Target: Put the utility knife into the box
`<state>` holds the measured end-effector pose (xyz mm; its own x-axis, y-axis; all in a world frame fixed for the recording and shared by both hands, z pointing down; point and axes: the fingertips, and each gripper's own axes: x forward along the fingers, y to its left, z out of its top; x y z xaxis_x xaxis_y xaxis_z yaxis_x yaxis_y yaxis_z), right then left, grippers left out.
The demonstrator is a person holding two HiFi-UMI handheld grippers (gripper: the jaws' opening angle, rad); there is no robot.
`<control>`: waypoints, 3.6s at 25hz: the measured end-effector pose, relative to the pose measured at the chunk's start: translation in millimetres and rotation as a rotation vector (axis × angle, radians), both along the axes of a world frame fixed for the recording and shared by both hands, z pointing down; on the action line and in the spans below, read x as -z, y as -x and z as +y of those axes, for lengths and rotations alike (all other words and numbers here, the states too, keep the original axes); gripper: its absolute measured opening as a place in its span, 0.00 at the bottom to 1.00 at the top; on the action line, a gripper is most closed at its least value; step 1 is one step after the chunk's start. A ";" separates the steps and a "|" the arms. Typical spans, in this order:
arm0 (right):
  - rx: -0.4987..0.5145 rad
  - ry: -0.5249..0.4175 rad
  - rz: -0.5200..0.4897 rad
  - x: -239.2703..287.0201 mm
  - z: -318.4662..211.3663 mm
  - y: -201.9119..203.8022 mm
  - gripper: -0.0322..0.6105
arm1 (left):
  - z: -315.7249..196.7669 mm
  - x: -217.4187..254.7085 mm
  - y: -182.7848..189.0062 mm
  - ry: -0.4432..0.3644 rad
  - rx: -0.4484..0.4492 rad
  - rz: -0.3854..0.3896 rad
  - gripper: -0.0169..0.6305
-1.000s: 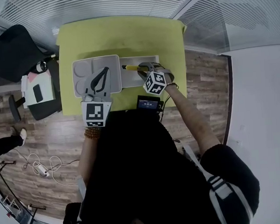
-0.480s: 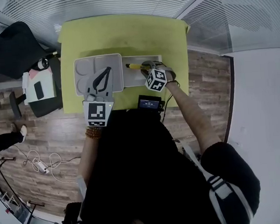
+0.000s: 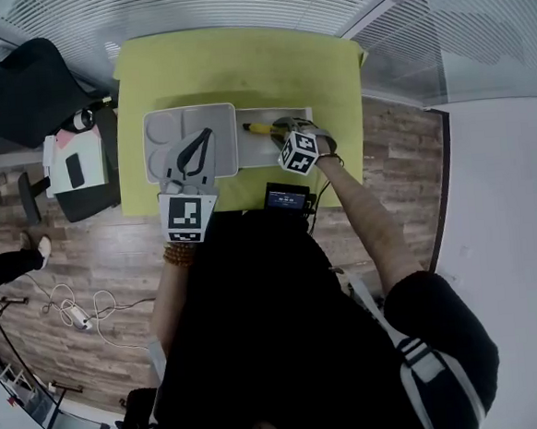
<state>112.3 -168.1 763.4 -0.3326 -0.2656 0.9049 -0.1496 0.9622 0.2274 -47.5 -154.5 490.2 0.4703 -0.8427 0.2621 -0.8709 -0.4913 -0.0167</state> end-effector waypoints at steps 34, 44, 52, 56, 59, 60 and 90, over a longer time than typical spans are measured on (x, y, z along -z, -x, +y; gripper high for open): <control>0.002 0.032 -0.063 26.8 -7.1 11.2 0.24 | -1.2 4.2 -5.9 -0.024 -0.020 0.016 0.05; 0.011 -0.009 -0.066 51.4 -9.7 11.5 0.24 | 0.7 12.1 -9.3 -0.047 -0.031 0.025 0.05; 0.011 -0.054 -0.075 76.6 -8.0 14.4 0.24 | 4.8 14.3 -12.0 -0.059 -0.042 0.030 0.05; 0.023 -0.084 -0.083 93.4 -7.3 17.5 0.24 | 3.9 17.3 -12.1 -0.066 -0.045 0.031 0.05; 0.020 -0.102 -0.098 103.9 -8.0 20.7 0.24 | 2.7 16.8 -13.1 -0.068 -0.049 0.034 0.05; 0.018 -0.108 -0.103 107.0 -8.0 21.5 0.24 | 2.5 16.5 -13.9 -0.069 -0.052 0.034 0.05; -0.074 -0.396 -0.334 266.3 -37.0 52.5 0.23 | -11.5 25.2 -19.5 -0.096 -0.095 0.053 0.05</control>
